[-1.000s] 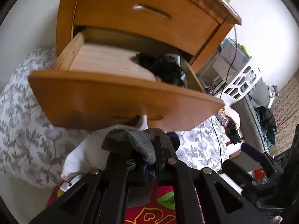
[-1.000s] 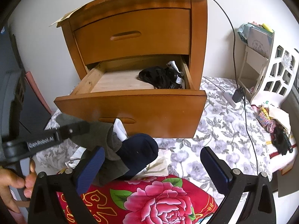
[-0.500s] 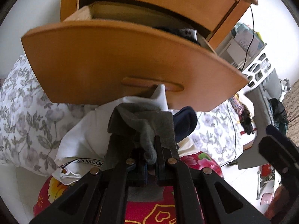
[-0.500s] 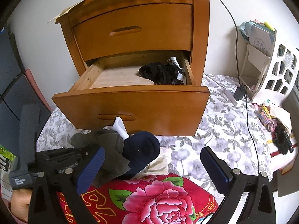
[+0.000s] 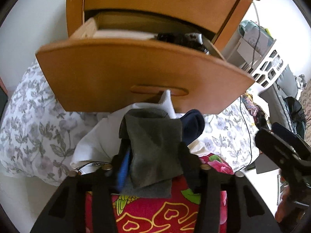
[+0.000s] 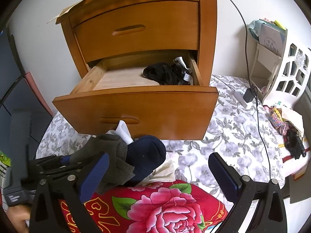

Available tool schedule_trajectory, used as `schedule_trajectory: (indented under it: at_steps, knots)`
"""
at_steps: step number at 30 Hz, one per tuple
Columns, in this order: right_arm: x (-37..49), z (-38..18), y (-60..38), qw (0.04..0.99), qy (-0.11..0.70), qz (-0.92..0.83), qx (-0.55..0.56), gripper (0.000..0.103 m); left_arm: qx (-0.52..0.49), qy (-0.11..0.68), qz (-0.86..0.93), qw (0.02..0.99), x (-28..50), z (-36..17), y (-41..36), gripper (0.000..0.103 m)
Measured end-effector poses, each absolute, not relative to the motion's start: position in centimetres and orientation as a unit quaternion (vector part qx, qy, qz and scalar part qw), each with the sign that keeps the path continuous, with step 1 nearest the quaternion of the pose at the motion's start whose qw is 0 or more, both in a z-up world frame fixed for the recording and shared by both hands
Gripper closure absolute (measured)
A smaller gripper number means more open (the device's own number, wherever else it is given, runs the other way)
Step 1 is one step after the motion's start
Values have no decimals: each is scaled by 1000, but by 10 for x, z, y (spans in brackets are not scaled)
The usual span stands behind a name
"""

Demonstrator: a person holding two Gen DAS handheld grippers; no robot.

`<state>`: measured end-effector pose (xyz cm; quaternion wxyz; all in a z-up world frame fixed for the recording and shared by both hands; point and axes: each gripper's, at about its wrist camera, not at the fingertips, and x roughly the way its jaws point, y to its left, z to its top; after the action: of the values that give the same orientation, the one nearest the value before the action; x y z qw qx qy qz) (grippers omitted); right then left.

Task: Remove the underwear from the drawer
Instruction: 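Carry the grey sock down onto the bedspread beside the navy cap, then open the left gripper to release the grey sock, then withdraw the open left gripper from the grey sock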

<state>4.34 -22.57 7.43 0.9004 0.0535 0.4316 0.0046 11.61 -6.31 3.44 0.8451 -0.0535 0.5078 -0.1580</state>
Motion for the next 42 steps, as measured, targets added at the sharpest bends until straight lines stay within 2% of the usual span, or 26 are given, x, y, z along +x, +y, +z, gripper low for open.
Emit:
schedule_trajectory:
  at_steps: [4, 8, 12, 14, 16, 32, 42]
  knots:
    - [41, 78, -229, 904, 422, -1, 63, 0, -50, 488, -158, 857, 110, 57, -62, 45]
    - [42, 79, -230, 905, 421, -3, 67, 0, -49, 462, -155, 872, 107, 77, -58, 36]
    - [42, 78, -229, 905, 421, -1, 67, 0, -42, 442, -140, 885, 106, 93, -55, 33]
    - [42, 78, -229, 905, 420, -1, 67, 0, -33, 435, -126, 891, 107, 98, -53, 19]
    - [42, 78, -229, 904, 421, 0, 67, 0, -25, 428, -114, 896, 108, 102, -51, 16]
    - [52, 67, -220, 897, 439, -5, 45, 0, -3, 395, -34, 918, 131, 119, -35, 13]
    - [62, 80, -204, 905, 426, -10, 3, 0, 10, 378, -26, 925, 138, 121, -28, 13]
